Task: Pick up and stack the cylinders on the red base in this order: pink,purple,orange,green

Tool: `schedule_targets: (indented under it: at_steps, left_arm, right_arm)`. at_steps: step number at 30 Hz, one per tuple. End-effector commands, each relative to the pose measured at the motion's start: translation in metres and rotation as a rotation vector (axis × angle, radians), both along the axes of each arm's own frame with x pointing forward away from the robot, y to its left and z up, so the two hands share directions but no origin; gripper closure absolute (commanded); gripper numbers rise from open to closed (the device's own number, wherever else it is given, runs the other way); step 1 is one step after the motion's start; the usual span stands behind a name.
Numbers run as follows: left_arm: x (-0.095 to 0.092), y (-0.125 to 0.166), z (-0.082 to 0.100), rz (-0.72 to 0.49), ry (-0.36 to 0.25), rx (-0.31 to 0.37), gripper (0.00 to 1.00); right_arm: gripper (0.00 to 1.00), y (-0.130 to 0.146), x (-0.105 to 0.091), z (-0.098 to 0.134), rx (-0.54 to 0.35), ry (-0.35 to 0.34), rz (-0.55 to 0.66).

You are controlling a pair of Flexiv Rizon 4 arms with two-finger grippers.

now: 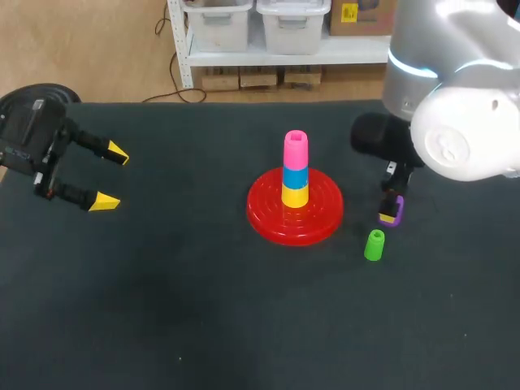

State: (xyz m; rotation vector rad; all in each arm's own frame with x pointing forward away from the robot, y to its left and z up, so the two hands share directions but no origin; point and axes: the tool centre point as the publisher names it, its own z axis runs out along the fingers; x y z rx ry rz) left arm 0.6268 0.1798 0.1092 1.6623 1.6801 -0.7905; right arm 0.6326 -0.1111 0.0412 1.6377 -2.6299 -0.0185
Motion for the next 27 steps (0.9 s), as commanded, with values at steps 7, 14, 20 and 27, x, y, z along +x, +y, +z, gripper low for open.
schedule_targets:
  at_steps: [7, 14, 20, 27]
  left_arm:
    - [-0.001, 0.001, -0.001, 0.001, -0.005, -0.002, 0.00]
    - [-0.001, 0.001, -0.001, 0.001, -0.005, -0.002, 0.00]
    - [-0.001, 0.001, -0.001, 0.001, -0.005, -0.002, 0.00]
    - [-0.001, 0.001, -0.001, 0.001, -0.005, -0.002, 0.00]
  right_arm:
    - [0.00, -0.004, 0.002, -0.003, -0.001, -0.003, -0.005]
    - [0.00, -0.003, 0.002, -0.004, 0.002, -0.004, 0.000]
    - [0.00, -0.001, -0.003, -0.007, 0.021, 0.004, -0.002]
    - [0.00, -0.002, -0.004, -0.012, 0.013, 0.019, 0.003]
